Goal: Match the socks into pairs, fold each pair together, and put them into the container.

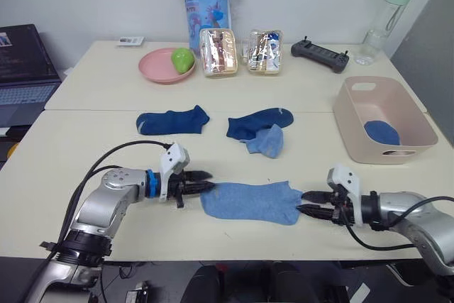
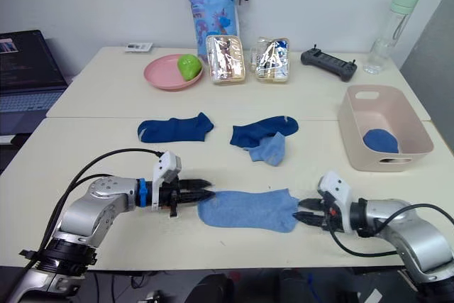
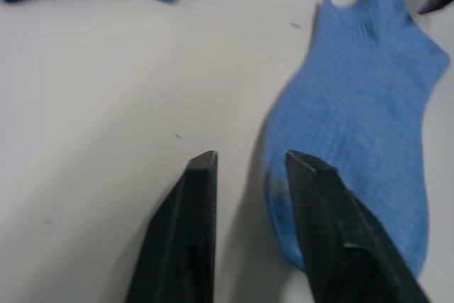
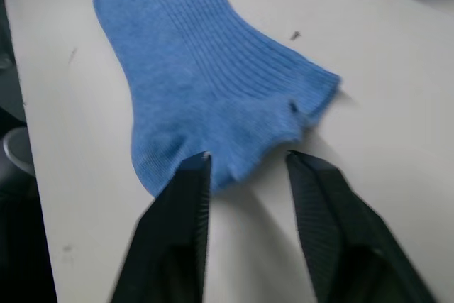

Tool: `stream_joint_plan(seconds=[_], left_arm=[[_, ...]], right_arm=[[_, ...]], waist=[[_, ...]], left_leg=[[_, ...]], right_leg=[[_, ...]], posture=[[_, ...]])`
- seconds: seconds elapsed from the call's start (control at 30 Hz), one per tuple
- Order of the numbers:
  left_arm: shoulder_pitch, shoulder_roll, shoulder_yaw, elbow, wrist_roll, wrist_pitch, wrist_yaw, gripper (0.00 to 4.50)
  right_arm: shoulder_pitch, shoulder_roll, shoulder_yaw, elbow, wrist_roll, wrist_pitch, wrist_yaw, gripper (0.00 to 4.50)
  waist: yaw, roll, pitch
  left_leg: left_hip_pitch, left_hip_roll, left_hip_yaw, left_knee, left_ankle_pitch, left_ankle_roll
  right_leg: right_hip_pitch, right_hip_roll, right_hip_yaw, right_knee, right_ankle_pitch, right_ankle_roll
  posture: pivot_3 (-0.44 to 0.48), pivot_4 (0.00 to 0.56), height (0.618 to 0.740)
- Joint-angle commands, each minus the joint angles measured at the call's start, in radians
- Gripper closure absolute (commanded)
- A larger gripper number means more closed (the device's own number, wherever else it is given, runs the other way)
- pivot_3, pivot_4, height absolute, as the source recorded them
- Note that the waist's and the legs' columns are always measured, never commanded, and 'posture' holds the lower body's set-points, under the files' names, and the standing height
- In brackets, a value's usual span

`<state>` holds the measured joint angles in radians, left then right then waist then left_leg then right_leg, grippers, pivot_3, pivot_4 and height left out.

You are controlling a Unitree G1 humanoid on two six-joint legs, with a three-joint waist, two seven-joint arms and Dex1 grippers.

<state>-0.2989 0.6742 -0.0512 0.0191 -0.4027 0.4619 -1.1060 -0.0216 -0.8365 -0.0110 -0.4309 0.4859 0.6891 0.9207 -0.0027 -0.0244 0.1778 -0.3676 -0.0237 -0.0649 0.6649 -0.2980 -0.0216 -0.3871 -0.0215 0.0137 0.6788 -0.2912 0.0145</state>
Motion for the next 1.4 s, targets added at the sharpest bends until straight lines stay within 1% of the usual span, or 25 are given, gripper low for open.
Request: stream_joint_plan(seconds=[0.03,0.1,0.13,0.17,0.2,0.23,0.3,0.37,0.43,0.47,0.5,0.6,0.63,0.67,0.7,0.8,0.9,1.0,1.07,1.17,1.27,1.33,1.4], left_arm=[[0.030,0.022,0.083,-0.096,-0.035,-0.059,-0.002,1.70],[0.045,0.025,0.098,-0.123,-0.037,-0.078,-0.003,1.08],[0.049,0.014,0.098,-0.151,-0.042,-0.094,-0.001,0.74],[0.051,0.002,0.095,-0.179,-0.052,-0.102,-0.002,0.44],[0.056,-0.010,0.087,-0.202,-0.057,-0.121,-0.009,0.44],[0.059,-0.024,0.072,-0.210,-0.049,-0.153,-0.014,0.53],[0.075,-0.044,0.028,-0.219,-0.023,-0.190,-0.026,0.91],[0.084,-0.077,-0.010,-0.205,0.010,-0.220,-0.003,1.55],[0.100,-0.097,-0.069,-0.169,0.084,-0.302,0.002,2.17],[0.106,-0.105,-0.086,-0.153,0.105,-0.331,0.005,2.50],[0.109,-0.115,-0.097,-0.135,0.119,-0.348,0.012,2.79],[0.125,-0.125,-0.128,-0.076,0.170,-0.411,0.025,3.85],[0.136,-0.124,-0.131,-0.061,0.183,-0.421,0.031,4.15],[0.142,-0.123,-0.131,-0.052,0.190,-0.427,0.036,4.45],[0.149,-0.116,-0.127,-0.042,0.196,-0.429,0.037,4.49],[0.180,-0.082,-0.097,-0.034,0.184,-0.443,0.013,4.49],[0.210,-0.038,-0.059,-0.038,0.154,-0.496,-0.030,4.49],[0.221,-0.026,-0.031,-0.064,0.100,-0.482,-0.050,4.49],[0.223,-0.018,-0.023,-0.080,0.076,-0.482,-0.073,4.49],[0.230,-0.001,-0.024,-0.105,0.055,-0.473,-0.109,4.49],[0.238,0.028,-0.053,-0.086,0.111,-0.513,-0.133,4.49],[0.239,0.030,-0.061,-0.061,0.145,-0.522,-0.111,4.49],[0.244,0.030,-0.061,-0.051,0.153,-0.518,-0.102,4.49]], right_arm=[[-0.018,-0.001,-0.086,-0.084,0.030,-0.032,-0.018,1.37],[-0.020,0.003,-0.100,-0.107,0.045,-0.032,-0.018,0.67],[-0.030,0.015,-0.082,-0.109,0.015,-0.066,-0.031,0.30],[-0.043,0.031,-0.061,-0.106,-0.006,-0.093,-0.039,0.30],[-0.060,0.052,-0.033,-0.099,-0.026,-0.121,-0.044,0.30],[-0.078,0.077,-0.006,-0.087,-0.045,-0.148,-0.053,0.41],[-0.108,0.120,0.062,-0.069,-0.090,-0.197,-0.060,0.92],[-0.134,0.152,0.136,-0.044,-0.149,-0.244,-0.064,1.66],[-0.152,0.193,0.214,-0.005,-0.205,-0.281,-0.070,2.32],[-0.155,0.205,0.239,0.017,-0.234,-0.304,-0.075,2.72],[-0.153,0.212,0.259,0.039,-0.260,-0.329,-0.075,3.01],[-0.128,0.217,0.294,0.120,-0.327,-0.402,-0.084,4.21],[-0.113,0.205,0.299,0.147,-0.350,-0.430,-0.082,4.49],[-0.103,0.198,0.301,0.165,-0.366,-0.450,-0.079,4.50],[-0.088,0.185,0.297,0.178,-0.380,-0.470,-0.075,4.50],[-0.024,0.161,0.245,0.186,-0.362,-0.491,-0.073,4.50],[0.038,0.148,0.154,0.144,-0.272,-0.460,-0.057,4.50],[0.072,0.116,0.122,0.098,-0.221,-0.498,0.011,4.50],[0.077,0.109,0.111,0.056,-0.181,-0.490,0.038,4.50],[0.064,0.101,0.122,0.028,-0.180,-0.474,0.048,4.50],[0.049,0.098,0.166,0.018,-0.211,-0.455,0.050,4.50],[0.055,0.083,0.197,0.023,-0.241,-0.445,0.055,4.50],[0.069,0.061,0.219,0.042,-0.288,-0.463,0.055,4.50]], waist=[[-0.004,0.000,0.000],[-0.003,0.000,0.000],[-0.002,0.000,0.000],[-0.002,0.000,0.000],[-0.001,0.000,0.000],[-0.001,0.000,0.000],[-0.001,0.000,0.000],[-0.001,0.000,0.000],[-0.001,0.000,0.000],[-0.001,0.000,0.000],[-0.001,0.000,0.000],[0.000,0.000,0.000],[0.000,0.000,0.000],[0.000,0.000,0.000],[0.000,0.000,0.000],[0.000,0.000,-0.001],[0.000,0.000,-0.001],[0.000,0.001,-0.001],[0.000,0.001,-0.001],[-0.002,0.001,-0.001],[-0.002,0.001,-0.001],[0.000,0.001,-0.001],[0.000,0.001,-0.001]], left_leg=[[0.000,0.000,0.000,0.000,0.000,0.000],[0.000,0.000,0.000,-0.001,0.000,0.000],[0.000,0.000,0.000,-0.001,0.000,0.000],[0.000,0.000,0.000,-0.001,0.000,0.000],[0.000,0.000,0.000,-0.001,0.000,0.000],[0.000,0.000,0.000,0.000,0.000,0.000],[0.000,0.000,0.001,0.000,0.000,0.000],[0.001,0.000,0.001,0.000,0.000,0.000],[0.001,0.000,0.001,0.000,0.000,0.000],[0.001,0.000,0.001,0.000,0.000,0.000],[0.001,0.000,0.001,0.000,0.000,0.000],[0.000,0.000,0.001,0.000,0.000,0.000],[0.001,0.000,0.001,0.000,0.000,0.000],[0.001,0.000,0.001,0.000,0.000,0.000],[0.001,0.000,0.001,0.000,0.000,0.000],[0.001,0.000,0.001,0.000,0.000,0.000],[0.003,0.000,0.000,0.000,0.000,0.000],[0.003,0.000,0.001,0.000,0.000,0.000],[0.003,0.000,0.001,0.001,0.000,0.000],[0.003,0.000,0.000,0.001,0.000,0.000],[0.003,0.000,0.000,0.000,0.000,0.000],[0.003,0.000,0.000,0.000,0.000,0.000],[0.003,0.000,0.000,0.000,0.000,0.000]], right_leg=[[0.000,0.000,0.000,0.000,0.000,0.000],[0.000,0.000,0.000,0.000,0.000,0.000],[0.000,0.000,0.000,0.000,0.000,0.000],[0.000,0.000,0.000,0.000,0.000,0.000],[0.000,0.000,0.000,0.000,0.000,0.000],[0.000,0.000,0.000,0.000,0.000,0.000],[0.001,0.000,0.001,0.000,0.000,0.000],[0.001,0.000,0.001,0.000,0.000,0.000],[0.001,0.000,0.001,0.000,0.000,0.000],[0.000,0.000,0.001,0.000,0.000,0.000],[0.000,0.000,0.001,0.000,0.000,0.000],[0.000,0.000,0.001,0.000,0.000,0.000],[0.000,0.000,0.001,0.000,0.000,0.000],[0.000,0.000,0.001,0.000,0.000,0.000],[0.000,0.000,0.001,0.000,0.000,0.000],[0.000,0.000,0.001,0.000,0.000,0.000],[0.002,0.000,0.000,0.000,0.000,0.000],[0.002,0.000,0.001,0.000,0.000,0.000],[0.003,0.000,0.001,0.000,0.000,0.000],[0.003,0.000,0.001,0.001,0.000,0.000],[0.002,0.001,0.000,0.001,0.000,0.000],[0.002,0.000,0.001,0.001,0.000,0.000],[0.002,0.000,0.001,0.000,0.000,0.000]], posture=[[0.000,0.150,0.740],[0.000,0.150,0.740],[0.000,0.150,0.740],[0.000,0.150,0.740],[0.000,0.150,0.740],[0.000,0.150,0.740],[0.000,0.150,0.740],[0.000,0.150,0.740],[0.000,0.150,0.740],[0.000,0.150,0.740],[0.000,0.150,0.740],[0.000,0.150,0.740],[0.000,0.150,0.740],[0.000,0.150,0.740],[0.000,0.150,0.740],[0.000,0.150,0.740],[0.000,0.150,0.740],[0.000,0.150,0.740],[0.000,0.150,0.740],[0.000,0.150,0.740],[0.000,0.150,0.740],[0.000,0.150,0.740],[0.000,0.150,0.740]])
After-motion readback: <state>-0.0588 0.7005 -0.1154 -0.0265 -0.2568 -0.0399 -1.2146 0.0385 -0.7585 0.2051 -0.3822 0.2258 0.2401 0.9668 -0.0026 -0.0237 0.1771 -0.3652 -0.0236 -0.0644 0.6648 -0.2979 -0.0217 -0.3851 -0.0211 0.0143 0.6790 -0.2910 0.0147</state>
